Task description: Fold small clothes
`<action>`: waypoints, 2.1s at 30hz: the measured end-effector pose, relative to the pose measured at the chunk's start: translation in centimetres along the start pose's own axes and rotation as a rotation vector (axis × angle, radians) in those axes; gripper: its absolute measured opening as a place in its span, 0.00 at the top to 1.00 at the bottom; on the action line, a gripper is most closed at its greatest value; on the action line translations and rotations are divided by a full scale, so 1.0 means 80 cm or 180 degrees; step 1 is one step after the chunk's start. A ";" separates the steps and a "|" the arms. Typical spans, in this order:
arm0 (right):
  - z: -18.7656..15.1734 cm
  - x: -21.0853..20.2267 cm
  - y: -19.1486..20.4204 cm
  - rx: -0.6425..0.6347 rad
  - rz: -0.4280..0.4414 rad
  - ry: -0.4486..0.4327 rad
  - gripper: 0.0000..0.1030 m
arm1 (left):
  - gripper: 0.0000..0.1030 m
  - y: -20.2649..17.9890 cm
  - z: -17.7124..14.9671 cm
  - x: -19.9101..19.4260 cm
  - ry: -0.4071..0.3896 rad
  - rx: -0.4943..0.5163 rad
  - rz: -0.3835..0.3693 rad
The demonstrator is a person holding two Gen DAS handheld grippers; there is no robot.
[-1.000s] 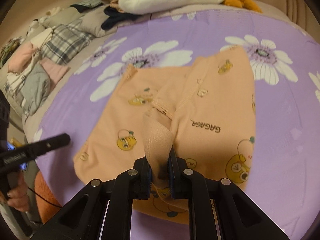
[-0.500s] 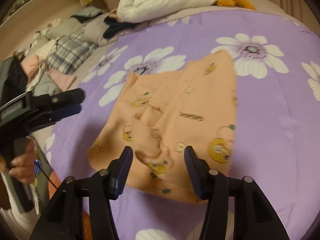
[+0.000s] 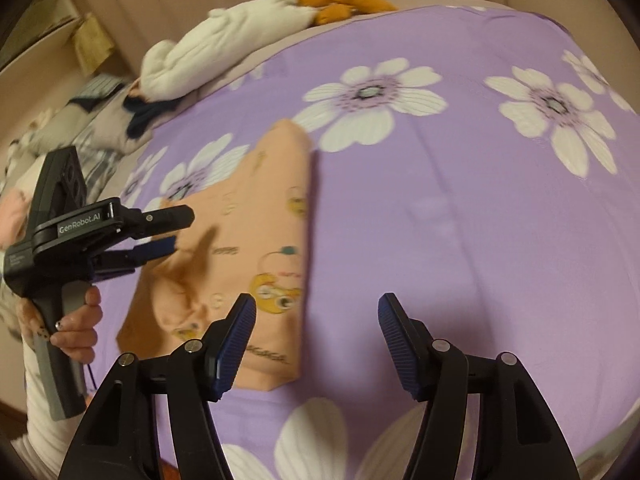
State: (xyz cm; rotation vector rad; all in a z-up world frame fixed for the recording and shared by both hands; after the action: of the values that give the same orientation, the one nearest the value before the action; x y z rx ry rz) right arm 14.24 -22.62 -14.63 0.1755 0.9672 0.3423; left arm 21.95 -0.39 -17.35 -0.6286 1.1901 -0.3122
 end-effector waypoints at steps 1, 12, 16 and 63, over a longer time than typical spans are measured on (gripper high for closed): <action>-0.001 0.000 -0.004 0.0032 -0.0009 0.0003 0.38 | 0.42 0.000 0.002 0.005 0.0021 -0.0021 0.0039; -0.006 0.000 -0.017 0.0183 0.0027 0.0001 0.38 | 0.85 0.004 0.006 0.031 0.0130 -0.0066 -0.0054; -0.007 0.000 -0.018 0.0216 0.0021 0.0021 0.38 | 0.87 -0.014 0.001 0.007 -0.0074 0.0057 0.0003; 0.002 0.005 0.024 -0.0122 0.0073 0.0102 0.38 | 0.78 0.062 -0.048 -0.082 -0.0343 0.0099 0.0723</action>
State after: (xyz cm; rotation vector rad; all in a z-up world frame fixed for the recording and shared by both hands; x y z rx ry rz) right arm 14.16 -20.66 -14.28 0.1467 0.9901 0.3853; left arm 15.60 5.95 -16.25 -0.4719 1.1385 -0.1034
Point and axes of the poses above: each gripper's, at about its wrist camera, not at the fingertips, and x roughly the way its jaws point, y to its left, z to its top, the point moved 1 cm from there along x, roughly the way its jaws point, and after that the axes turned 6 degrees about -x, right-handed, at the moved point
